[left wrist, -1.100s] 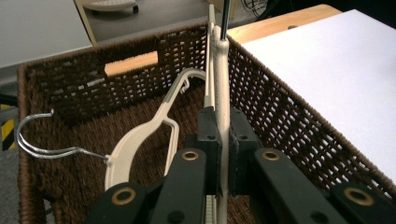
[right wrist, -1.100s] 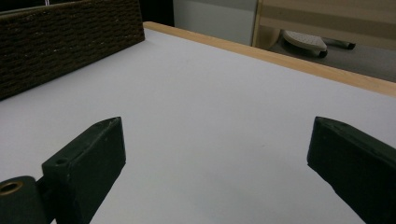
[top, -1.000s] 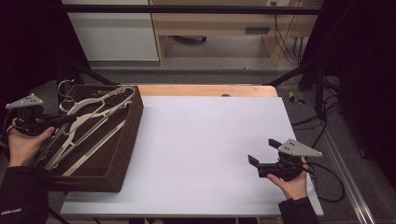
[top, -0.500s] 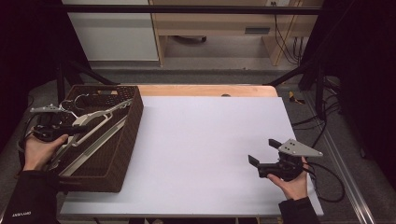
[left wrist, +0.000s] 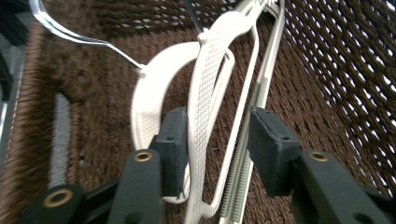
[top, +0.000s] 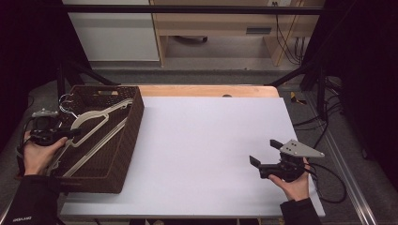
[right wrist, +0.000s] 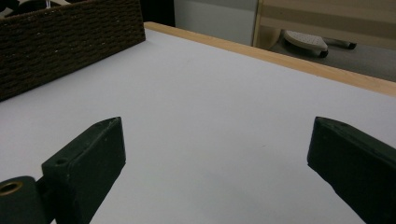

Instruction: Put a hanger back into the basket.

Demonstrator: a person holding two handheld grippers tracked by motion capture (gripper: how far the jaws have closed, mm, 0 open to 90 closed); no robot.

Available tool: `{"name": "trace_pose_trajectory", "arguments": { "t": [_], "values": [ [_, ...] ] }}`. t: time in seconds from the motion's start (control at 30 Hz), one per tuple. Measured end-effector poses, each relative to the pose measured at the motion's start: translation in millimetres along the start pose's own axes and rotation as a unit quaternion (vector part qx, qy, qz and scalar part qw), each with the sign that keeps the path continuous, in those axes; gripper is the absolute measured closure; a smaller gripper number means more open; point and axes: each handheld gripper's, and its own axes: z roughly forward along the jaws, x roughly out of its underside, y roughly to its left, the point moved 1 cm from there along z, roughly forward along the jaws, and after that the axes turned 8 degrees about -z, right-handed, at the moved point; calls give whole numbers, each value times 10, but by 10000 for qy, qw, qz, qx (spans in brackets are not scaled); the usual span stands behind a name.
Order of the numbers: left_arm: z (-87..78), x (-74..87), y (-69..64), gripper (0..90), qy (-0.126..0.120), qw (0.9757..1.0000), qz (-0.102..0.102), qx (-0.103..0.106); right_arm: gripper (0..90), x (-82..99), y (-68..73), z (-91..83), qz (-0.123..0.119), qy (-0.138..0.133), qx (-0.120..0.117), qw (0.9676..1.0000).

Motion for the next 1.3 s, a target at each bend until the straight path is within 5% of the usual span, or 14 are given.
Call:
{"name": "trace_pose_trajectory", "arguments": {
  "t": [0.2, 0.37, 0.77, 0.9, 0.97, 1.1, 1.3],
  "values": [
    [-160, 34, -153, 476, -448, 9989, 92, 35, 45, 1, 4, 10, 4, 18, 9, 10000],
    [-274, 64, -436, 434, -742, 9959, 316, 412, 43, 2, 5, 8, 5, 3, 8, 10000],
    [-303, 242, -1274, 205, -1351, 9760, 731, 1544, 30, 1, 1, -17, 24, -54, 14, 10000],
    [-284, 325, -1501, 124, -1322, 9732, 937, 1632, 26, 0, -2, -26, 6, -90, 27, 10000],
    [-273, 384, -1619, 102, -1260, 9690, 944, 1902, 20, 1, -2, -40, 19, -103, 29, 9999],
    [-233, 445, -1721, 93, -1136, 9687, 1103, 1910, 17, 0, -5, -53, 30, -152, 51, 9999],
    [-204, 537, -1866, 91, -1164, 9646, 1241, 2016, 17, 6, -2, -60, -3, -165, 34, 9999]
  ]
}}
